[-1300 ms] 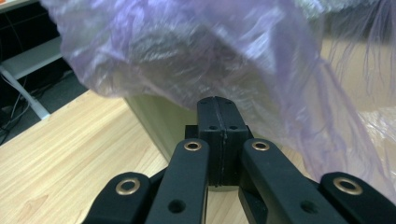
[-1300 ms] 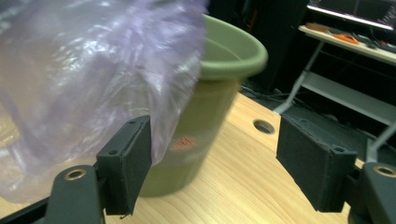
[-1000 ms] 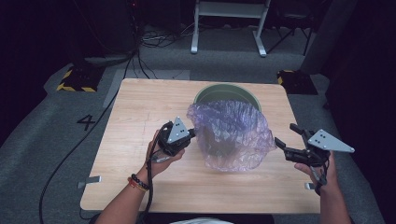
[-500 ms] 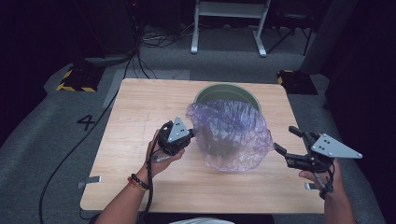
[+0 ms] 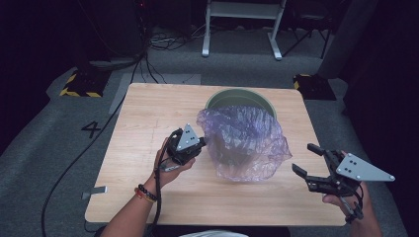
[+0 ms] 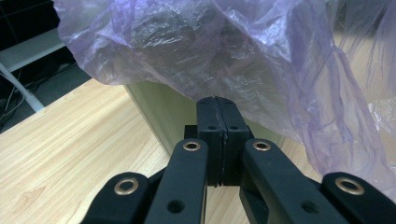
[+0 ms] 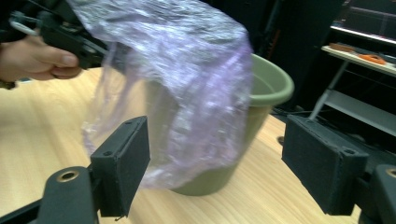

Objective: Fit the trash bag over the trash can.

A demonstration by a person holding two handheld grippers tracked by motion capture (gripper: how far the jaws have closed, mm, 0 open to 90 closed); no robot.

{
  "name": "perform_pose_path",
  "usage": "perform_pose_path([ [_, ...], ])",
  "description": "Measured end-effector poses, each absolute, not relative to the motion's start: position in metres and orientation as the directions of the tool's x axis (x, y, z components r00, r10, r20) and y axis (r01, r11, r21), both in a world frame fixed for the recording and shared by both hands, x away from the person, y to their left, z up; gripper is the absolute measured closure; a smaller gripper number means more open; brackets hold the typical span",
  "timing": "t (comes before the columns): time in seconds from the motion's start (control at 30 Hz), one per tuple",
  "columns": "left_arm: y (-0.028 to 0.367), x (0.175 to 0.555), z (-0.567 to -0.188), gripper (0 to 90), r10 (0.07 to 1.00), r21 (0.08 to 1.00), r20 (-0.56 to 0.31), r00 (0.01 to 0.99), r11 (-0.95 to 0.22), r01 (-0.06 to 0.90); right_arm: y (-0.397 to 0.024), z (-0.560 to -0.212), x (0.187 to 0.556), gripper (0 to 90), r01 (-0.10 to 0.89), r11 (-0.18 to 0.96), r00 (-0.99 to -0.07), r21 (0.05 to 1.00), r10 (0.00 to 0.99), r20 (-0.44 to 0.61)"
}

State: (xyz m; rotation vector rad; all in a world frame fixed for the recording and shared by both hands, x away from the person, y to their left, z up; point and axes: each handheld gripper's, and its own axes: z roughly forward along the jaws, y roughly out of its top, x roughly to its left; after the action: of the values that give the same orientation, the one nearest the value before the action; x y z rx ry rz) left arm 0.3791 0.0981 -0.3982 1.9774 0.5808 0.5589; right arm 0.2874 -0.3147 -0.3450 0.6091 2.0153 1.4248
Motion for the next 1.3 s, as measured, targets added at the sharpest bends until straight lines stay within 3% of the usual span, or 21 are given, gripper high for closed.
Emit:
perform_pose_path([
  [0.23, 0.097, 0.381, -0.397, 89.4, 0.608, 0.891, 0.144, 0.78, -0.423, 0.165, -0.292, -0.341, 0.293, 23.4, 0.015, 0.341, -0.737, 0.94, 0.639, -0.221],
  [0.3, 0.097, 0.382, -0.396, 89.4, 0.61, 0.891, 0.147, 0.779, -0.424, 0.164, -0.285, -0.34, 0.298, 27.2, 0.011, 0.34, -0.731, 0.94, 0.644, -0.225],
  [0.37, 0.098, 0.383, -0.395, 89.3, 0.613, 0.891, 0.148, 0.776, -0.423, 0.163, -0.279, -0.338, 0.305, 36.4, 0.003, 0.337, -0.719, 0.942, 0.655, -0.232],
  [0.5, 0.101, 0.386, -0.395, 86.1, 0.615, 0.894, 0.139, 0.776, -0.414, 0.168, -0.271, -0.337, 0.326, 64.0, 0.0, 0.339, -0.693, 0.941, 0.678, -0.244],
  [0.57, 0.104, 0.388, -0.395, 74.1, 0.634, 0.9, 0.124, 0.763, -0.396, 0.183, -0.269, -0.336, 0.337, 74.6, -0.005, 0.339, -0.694, 0.941, 0.676, -0.247],
  [0.6, 0.106, 0.389, -0.395, 60.4, 0.639, 0.902, 0.113, 0.761, -0.387, 0.191, -0.268, -0.336, 0.342, 79.4, -0.008, 0.34, -0.689, 0.94, 0.68, -0.252],
  [0.73, 0.12, 0.387, -0.392, 28.9, 0.627, 0.922, 0.041, 0.778, -0.323, 0.212, -0.267, -0.336, 0.354, 87.0, -0.011, 0.339, -0.688, 0.941, 0.68, -0.253],
  [0.83, 0.13, 0.381, -0.388, 18.0, 0.616, 0.927, 0.029, 0.787, -0.311, 0.209, -0.266, -0.336, 0.36, 88.8, -0.002, 0.343, -0.687, 0.939, 0.682, -0.251],
  [1.17, 0.148, 0.366, -0.35, 15.8, 0.577, 0.956, 0.059, 0.815, -0.268, 0.12, -0.26, -0.332, 0.376, 89.9, 0.006, 0.342, -0.68, 0.94, 0.69, -0.247],
  [1.3, 0.138, 0.376, -0.336, 24.8, 0.579, 0.952, 0.079, 0.812, -0.285, 0.111, -0.258, -0.331, 0.381, 89.9, 0.009, 0.34, -0.687, 0.94, 0.685, -0.241],
])
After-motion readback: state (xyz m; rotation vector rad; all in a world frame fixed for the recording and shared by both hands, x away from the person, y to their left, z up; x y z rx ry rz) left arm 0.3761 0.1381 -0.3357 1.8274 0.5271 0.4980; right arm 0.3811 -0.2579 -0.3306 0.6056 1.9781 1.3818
